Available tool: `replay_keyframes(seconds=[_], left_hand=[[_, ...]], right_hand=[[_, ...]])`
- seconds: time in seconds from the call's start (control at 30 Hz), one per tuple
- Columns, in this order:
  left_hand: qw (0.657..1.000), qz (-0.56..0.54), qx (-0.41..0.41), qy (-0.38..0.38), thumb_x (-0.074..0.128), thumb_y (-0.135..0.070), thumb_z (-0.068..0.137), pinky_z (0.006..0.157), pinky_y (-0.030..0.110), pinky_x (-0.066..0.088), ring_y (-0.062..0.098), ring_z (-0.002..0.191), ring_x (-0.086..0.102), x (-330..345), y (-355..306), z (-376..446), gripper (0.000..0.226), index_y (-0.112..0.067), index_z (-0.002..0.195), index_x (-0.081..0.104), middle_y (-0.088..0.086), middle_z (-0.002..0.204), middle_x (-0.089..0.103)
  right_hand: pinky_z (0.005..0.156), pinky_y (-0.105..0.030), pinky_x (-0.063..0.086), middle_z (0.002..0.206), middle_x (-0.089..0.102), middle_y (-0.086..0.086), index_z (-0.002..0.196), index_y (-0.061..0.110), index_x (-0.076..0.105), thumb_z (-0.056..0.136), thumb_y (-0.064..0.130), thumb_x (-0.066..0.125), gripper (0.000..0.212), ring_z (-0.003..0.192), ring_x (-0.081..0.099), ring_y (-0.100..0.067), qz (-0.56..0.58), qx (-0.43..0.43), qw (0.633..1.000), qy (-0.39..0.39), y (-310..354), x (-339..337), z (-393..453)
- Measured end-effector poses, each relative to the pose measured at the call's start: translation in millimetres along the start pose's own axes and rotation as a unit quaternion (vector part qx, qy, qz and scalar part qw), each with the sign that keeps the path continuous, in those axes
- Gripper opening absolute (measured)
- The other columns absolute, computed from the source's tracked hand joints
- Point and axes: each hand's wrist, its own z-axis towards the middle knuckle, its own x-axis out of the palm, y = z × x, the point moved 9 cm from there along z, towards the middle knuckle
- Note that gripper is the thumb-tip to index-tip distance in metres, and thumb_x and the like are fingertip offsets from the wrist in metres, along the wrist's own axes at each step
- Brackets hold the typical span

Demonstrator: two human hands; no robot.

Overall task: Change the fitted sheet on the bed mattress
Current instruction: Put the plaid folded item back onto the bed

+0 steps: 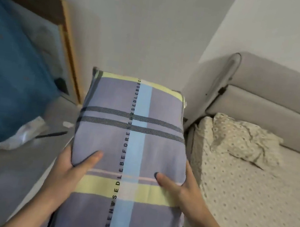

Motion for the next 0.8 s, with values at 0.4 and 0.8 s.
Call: replay_keyframes(seconds=[0.4,0.8], left_hand=[[0.95,0.128,0.1,0.267,0.084,-0.045,0.081,0.099,0.033,0.052,-0.002,0.11,0.069,406.9,-67.9,-2.7,0.05,-0.035,0.127,0.066,-0.023,0.117,0.074],[0.9,0.197,0.121,0.37,0.089,-0.052,0.074,0.095,0.035,0.052,-0.008,0.105,0.066,601.4,-88.5,62.3,0.062,-0.039,0.127,0.059,-0.019,0.118,0.071]], right_hand=[[0.104,-0.039,0.055,0.13,0.072,0.016,0.14,0.039,0.053,0.078,0.029,0.092,0.074,0.117,0.07,-0.007,0.136,-0.02,0.938,-0.317,-81.9,-329.0,-96.7],[0.097,-0.019,0.053,0.126,0.067,0.024,0.126,0.047,0.052,0.081,0.033,0.091,0.06,0.113,0.066,0.008,0.153,0.004,0.872,-0.465,-100.1,-454.0,-52.7]])
